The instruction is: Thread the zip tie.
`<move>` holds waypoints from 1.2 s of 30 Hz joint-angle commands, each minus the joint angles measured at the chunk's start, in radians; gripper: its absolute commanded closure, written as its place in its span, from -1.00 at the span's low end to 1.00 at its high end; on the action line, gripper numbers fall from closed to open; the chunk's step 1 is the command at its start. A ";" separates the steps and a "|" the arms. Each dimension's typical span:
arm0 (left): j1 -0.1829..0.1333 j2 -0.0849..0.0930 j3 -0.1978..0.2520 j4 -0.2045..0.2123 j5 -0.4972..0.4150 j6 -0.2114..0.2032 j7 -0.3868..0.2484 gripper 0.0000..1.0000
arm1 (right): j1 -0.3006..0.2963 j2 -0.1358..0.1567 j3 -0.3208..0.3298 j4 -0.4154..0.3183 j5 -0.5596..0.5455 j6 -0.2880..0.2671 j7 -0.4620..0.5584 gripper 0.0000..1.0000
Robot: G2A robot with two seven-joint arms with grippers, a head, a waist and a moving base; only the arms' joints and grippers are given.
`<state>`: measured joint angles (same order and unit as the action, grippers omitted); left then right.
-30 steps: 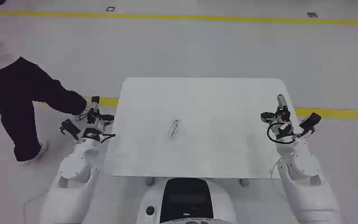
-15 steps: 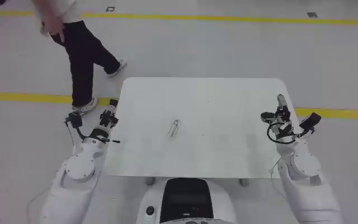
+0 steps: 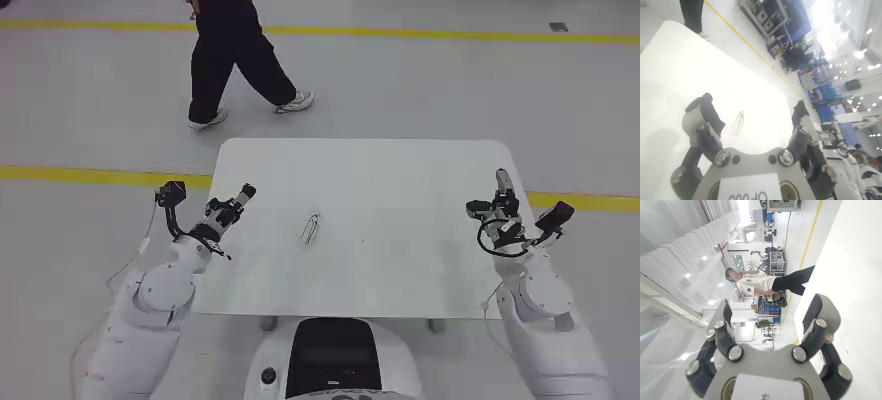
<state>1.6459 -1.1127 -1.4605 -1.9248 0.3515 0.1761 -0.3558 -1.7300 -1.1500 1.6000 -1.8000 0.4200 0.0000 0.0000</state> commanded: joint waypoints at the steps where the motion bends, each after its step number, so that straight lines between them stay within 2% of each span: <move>1: 0.001 0.000 -0.001 0.000 -0.006 -0.002 0.011 -1.00 | 0.000 0.000 0.000 0.000 0.000 0.000 0.000 -1.00; 9: 0.001 0.000 -0.001 0.000 -0.006 -0.002 0.011 -1.00 | 0.000 0.000 0.000 0.000 0.000 0.000 0.000 -1.00; 11: -0.002 0.005 0.011 -0.019 0.065 -0.019 -0.027 -1.00 | 0.000 0.000 0.000 0.000 0.000 0.000 0.000 -1.00; 12: -0.006 0.008 0.014 -0.032 0.094 -0.015 -0.062 -1.00 | 0.000 0.000 0.000 0.000 0.000 0.000 0.000 -1.00; 14: -0.024 0.011 0.017 -0.060 0.115 0.003 -0.118 -1.00 | 0.000 0.000 0.000 0.000 0.000 0.000 0.000 -1.00; 15: -0.036 0.013 0.027 -0.070 0.139 0.015 -0.166 -1.00 | 0.000 0.000 0.000 0.000 0.000 0.000 0.000 -1.00; 17: -0.070 0.015 0.050 -0.085 0.179 0.042 -0.231 -1.00 | 0.000 0.000 0.000 0.000 0.000 0.000 0.000 -1.00; 19: -0.116 0.017 0.103 -0.070 0.257 0.084 -0.320 -1.00 | 0.000 0.000 0.000 0.000 0.000 0.000 0.000 -1.00; 21: -0.149 0.016 0.142 -0.049 0.310 0.113 -0.360 -1.00 | 0.000 0.000 0.000 0.000 0.000 0.000 0.000 -1.00; 30: -0.149 0.016 0.142 -0.049 0.310 0.113 -0.360 -1.00 | 0.000 0.000 0.000 0.000 0.000 0.000 0.000 -1.00; 32: -0.155 0.019 0.173 -0.053 0.361 0.068 -0.393 -1.00 | 0.000 0.000 0.000 0.000 0.000 0.000 0.000 -1.00; 34: -0.188 0.020 0.207 -0.046 0.415 0.051 -0.430 -1.00 | 0.000 0.000 0.000 0.000 0.000 0.000 0.000 -1.00; 36: -0.239 0.017 0.259 -0.029 0.474 0.046 -0.473 -1.00 | 0.000 0.000 0.000 0.000 0.000 0.000 0.000 -1.00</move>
<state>1.4335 -1.0940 -1.2302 -1.9628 0.7842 0.2223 -0.8069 -1.7300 -1.1500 1.6000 -1.8000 0.4200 0.0000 0.0000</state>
